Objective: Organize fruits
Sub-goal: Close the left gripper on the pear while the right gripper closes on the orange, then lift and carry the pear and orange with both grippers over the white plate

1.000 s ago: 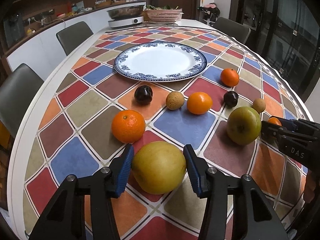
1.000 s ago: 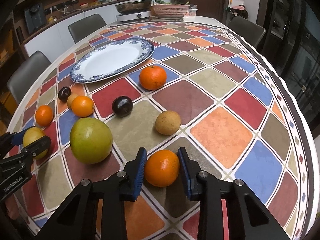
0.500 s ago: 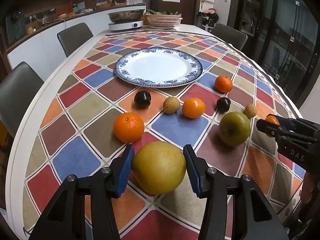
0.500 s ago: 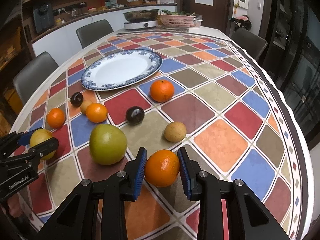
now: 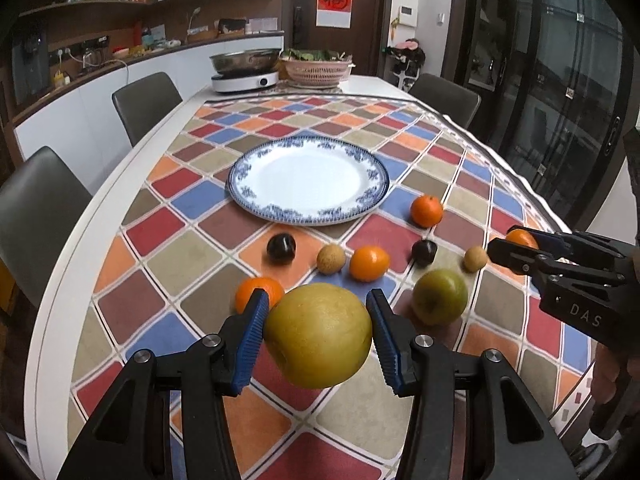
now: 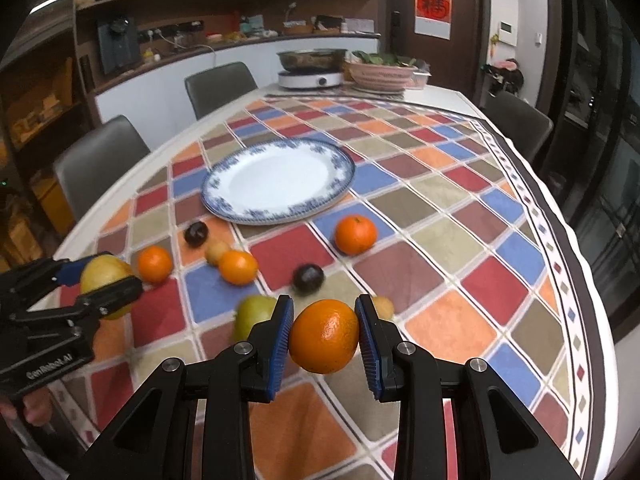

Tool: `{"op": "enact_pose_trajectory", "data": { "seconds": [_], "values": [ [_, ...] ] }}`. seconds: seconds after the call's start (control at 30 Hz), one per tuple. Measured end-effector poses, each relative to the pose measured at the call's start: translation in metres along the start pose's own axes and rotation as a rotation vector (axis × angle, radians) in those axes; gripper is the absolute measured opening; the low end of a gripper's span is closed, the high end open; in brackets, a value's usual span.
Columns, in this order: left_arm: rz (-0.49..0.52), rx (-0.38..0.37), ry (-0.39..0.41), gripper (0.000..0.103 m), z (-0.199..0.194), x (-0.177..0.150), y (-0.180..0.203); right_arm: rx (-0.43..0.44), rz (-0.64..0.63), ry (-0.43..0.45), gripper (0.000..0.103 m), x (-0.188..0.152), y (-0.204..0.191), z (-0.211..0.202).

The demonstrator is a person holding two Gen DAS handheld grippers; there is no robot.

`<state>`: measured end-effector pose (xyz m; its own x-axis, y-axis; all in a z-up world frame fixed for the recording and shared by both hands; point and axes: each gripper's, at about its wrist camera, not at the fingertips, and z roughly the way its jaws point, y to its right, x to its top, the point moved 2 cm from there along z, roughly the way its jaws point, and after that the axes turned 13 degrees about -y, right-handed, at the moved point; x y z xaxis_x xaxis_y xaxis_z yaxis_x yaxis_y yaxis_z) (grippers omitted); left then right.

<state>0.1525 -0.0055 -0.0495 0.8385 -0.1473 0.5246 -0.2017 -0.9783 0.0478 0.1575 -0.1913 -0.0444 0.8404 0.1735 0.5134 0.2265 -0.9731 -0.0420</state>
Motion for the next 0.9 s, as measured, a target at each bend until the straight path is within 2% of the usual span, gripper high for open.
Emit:
{"op": "enact_pose_trajectory", "data": {
  "seconds": [0.33, 0.6, 0.9],
  "values": [
    [0.008, 0.002, 0.035, 0.05, -0.005, 0.031, -0.011, 0.083, -0.044, 0.021, 0.033, 0.038, -0.011, 0.002],
    [0.023, -0.009, 0.046, 0.05, 0.002, 0.065, -0.019, 0.091, -0.085, 0.049, 0.033, 0.076, -0.014, 0.007],
    [0.048, -0.019, 0.028, 0.05, 0.026, 0.114, -0.031, 0.115, -0.092, 0.018, 0.033, 0.123, -0.008, 0.033]
  ]
}}
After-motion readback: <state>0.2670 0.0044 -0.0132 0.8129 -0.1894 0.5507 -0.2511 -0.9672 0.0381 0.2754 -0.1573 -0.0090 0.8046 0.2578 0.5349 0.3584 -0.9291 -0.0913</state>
